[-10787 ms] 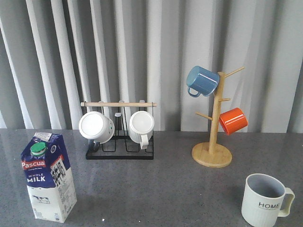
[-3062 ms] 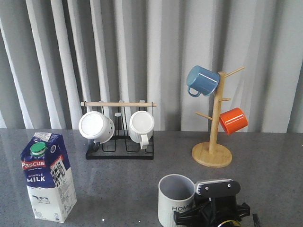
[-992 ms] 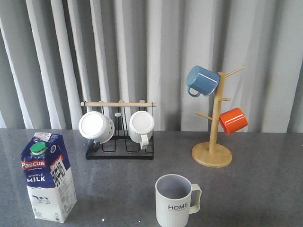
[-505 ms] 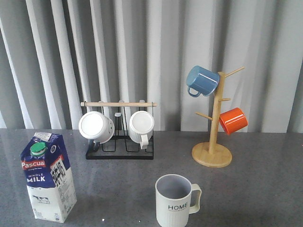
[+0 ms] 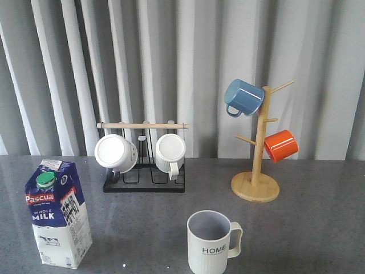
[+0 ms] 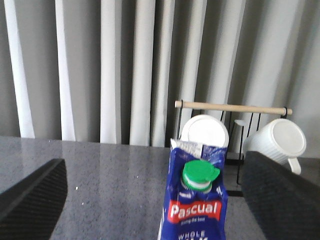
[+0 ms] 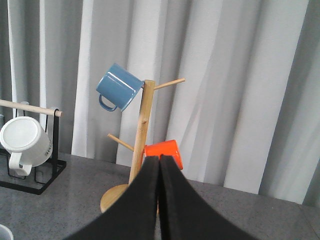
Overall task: Place milk next to cup
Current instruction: 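Reach the left gripper to the Pascual milk carton and grasp it, then lift the milk carton with the left gripper and carry it toward the mug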
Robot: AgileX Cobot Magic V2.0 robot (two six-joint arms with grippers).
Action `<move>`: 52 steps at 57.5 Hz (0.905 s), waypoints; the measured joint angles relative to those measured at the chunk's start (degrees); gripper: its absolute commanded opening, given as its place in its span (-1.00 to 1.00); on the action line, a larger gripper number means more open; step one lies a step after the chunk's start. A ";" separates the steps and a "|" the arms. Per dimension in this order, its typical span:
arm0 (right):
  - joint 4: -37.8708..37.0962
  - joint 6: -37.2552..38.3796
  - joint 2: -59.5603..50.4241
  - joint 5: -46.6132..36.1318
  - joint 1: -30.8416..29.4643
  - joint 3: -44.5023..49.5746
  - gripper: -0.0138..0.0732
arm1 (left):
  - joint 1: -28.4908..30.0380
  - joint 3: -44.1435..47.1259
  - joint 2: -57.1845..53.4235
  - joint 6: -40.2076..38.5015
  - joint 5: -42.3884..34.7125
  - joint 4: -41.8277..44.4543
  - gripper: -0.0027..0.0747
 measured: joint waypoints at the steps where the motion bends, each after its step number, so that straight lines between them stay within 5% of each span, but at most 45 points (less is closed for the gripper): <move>1: 0.00 0.00 0.00 0.00 0.00 0.00 -0.70 | -0.13 -0.87 0.47 0.00 0.06 0.28 0.95; 17: 0.00 0.00 0.00 0.07 0.00 0.00 -0.70 | -2.25 -10.58 12.31 -0.59 -0.48 1.08 0.95; 38: 0.00 -0.05 0.00 0.07 0.00 0.00 -0.70 | -2.70 -11.20 26.85 -1.80 -9.40 3.08 0.94; 52: 0.00 -0.05 0.00 0.07 0.00 0.00 -0.70 | -2.70 -11.20 32.44 -8.78 -14.36 12.49 0.94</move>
